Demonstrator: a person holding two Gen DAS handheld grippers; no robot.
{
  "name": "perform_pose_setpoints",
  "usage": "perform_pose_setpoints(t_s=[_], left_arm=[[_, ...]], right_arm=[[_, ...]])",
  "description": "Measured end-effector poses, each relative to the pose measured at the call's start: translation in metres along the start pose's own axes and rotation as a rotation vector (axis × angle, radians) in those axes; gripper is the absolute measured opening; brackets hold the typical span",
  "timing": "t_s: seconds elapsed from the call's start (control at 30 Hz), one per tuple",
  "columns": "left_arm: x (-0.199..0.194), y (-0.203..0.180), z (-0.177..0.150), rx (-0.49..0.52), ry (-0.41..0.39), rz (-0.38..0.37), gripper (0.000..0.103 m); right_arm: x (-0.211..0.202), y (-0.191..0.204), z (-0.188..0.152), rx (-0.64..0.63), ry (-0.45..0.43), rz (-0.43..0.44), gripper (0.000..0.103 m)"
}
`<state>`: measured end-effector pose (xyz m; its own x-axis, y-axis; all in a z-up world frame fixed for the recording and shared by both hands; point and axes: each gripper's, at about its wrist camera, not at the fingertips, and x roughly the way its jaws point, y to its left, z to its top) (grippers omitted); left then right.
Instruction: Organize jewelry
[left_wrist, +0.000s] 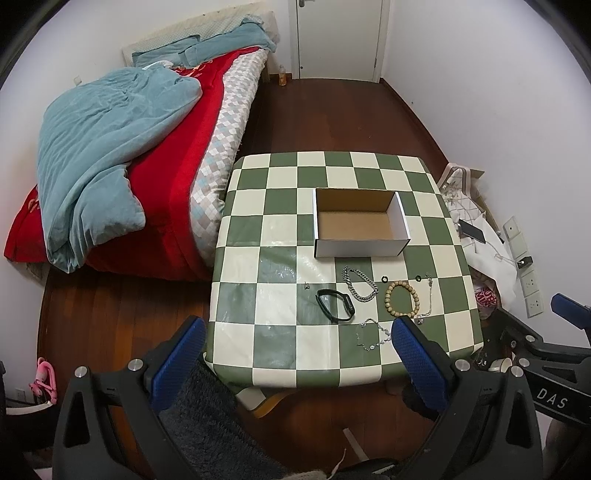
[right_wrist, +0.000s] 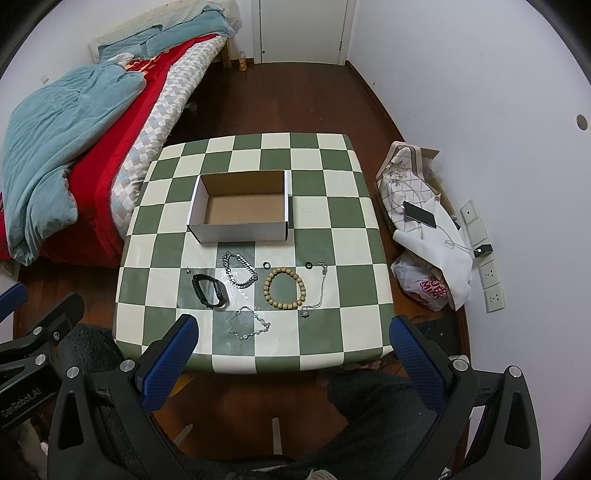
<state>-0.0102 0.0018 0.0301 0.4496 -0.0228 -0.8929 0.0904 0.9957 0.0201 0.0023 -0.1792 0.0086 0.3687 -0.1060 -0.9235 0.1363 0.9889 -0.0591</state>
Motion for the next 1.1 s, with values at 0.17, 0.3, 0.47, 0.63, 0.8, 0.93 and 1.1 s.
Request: perform_pose_setpoints(t_s=[0.17, 0.3, 0.47, 0.63, 0.8, 0.93, 1.1], left_arm=[[0.0003, 0.0001, 0.0002, 0.000, 0.001, 0.000, 0.103], [-0.0008, 0.0002, -0.0001, 0.000, -0.001, 0.000, 0.103], [-0.0038, 0.0009, -0.0001, 0.001, -0.002, -0.002, 0.103], [-0.0053, 0.0015, 0.0000, 0.000, -0.003, -0.001, 0.103], [-0.0067, 0.0014, 0.0007, 0.000, -0.005, -0.001, 0.103], [-0.0054, 0.0020, 0.0002, 0.000, -0.005, -0.001, 0.103], [-0.0079, 0.0022, 0.0010, 0.001, -0.006, 0.000, 0.103]], right_arm=[[-0.0002, 0.0001, 0.0001, -0.003, 0.002, 0.002, 0.103], [-0.0027, -0.0009, -0.0016, -0.003, 0.001, 0.004, 0.103], [-0.0043, 0.0001, -0.0027, -0.001, -0.005, 0.002, 0.103], [-0.0071, -0.0021, -0.0031, 0.001, -0.008, 0.002, 0.103], [-0.0069, -0.0015, -0.0034, 0.000, -0.009, 0.001, 0.103], [-0.0065, -0.0007, -0.0034, 0.001, -0.010, 0.001, 0.103], [-0.0084, -0.0007, -0.0036, 0.000, -0.011, 0.000, 0.103]])
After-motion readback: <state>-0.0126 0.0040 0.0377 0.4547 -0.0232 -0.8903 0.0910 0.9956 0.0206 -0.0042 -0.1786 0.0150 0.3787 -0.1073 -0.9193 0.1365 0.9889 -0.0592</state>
